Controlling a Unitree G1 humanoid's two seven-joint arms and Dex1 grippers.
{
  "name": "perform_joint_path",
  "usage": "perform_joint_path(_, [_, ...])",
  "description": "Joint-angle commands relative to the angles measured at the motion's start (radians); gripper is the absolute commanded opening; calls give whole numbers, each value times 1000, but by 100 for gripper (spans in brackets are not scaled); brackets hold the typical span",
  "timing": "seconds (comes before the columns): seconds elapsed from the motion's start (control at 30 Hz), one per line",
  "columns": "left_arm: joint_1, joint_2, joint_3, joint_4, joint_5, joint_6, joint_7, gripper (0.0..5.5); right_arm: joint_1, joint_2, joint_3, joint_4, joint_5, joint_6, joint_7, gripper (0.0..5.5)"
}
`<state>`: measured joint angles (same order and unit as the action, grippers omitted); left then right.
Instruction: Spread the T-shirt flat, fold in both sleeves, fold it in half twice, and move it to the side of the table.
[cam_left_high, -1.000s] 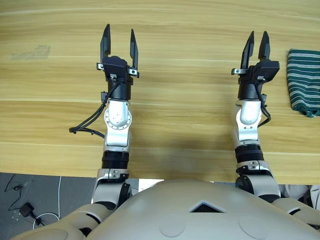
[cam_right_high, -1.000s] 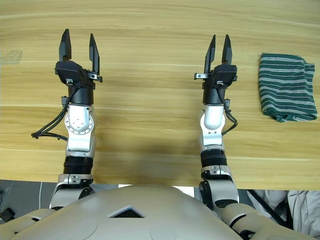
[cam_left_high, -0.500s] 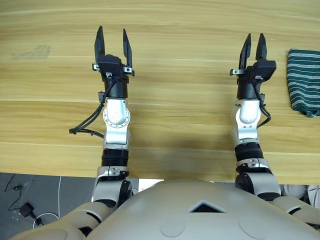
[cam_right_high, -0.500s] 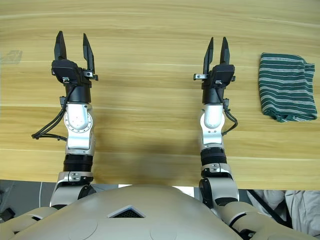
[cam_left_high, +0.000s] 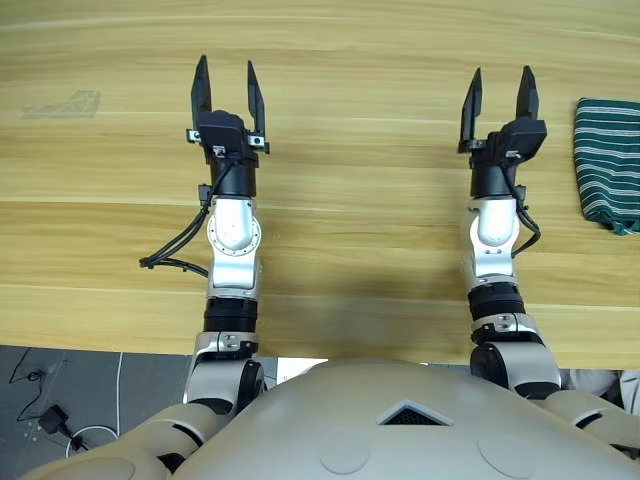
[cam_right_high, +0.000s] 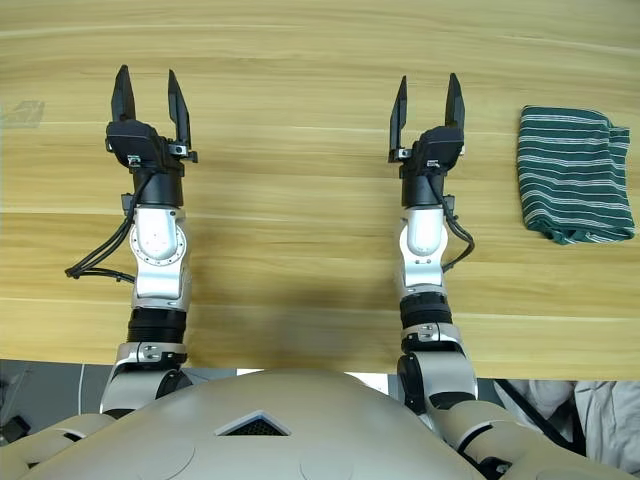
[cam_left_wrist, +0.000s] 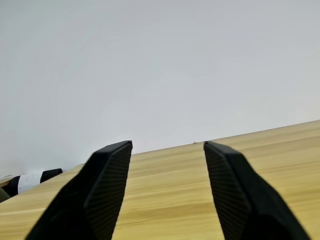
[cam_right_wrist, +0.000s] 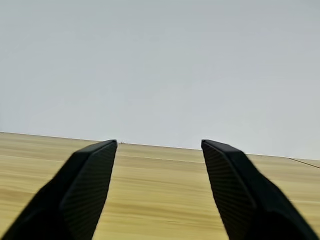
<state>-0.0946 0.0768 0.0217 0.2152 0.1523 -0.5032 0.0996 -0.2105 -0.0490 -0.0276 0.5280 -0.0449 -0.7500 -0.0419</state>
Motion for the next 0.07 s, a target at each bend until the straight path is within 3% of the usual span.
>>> perform_joint_path(0.03, [-22,-1,0,16,-10,4,-4,268,-20,6,-8,14,-11,-8,-18,339])
perform_joint_path(0.07, [-23,0,1,18,-9,3,-3,268,-20,6,-9,15,-12,-10,-20,339])
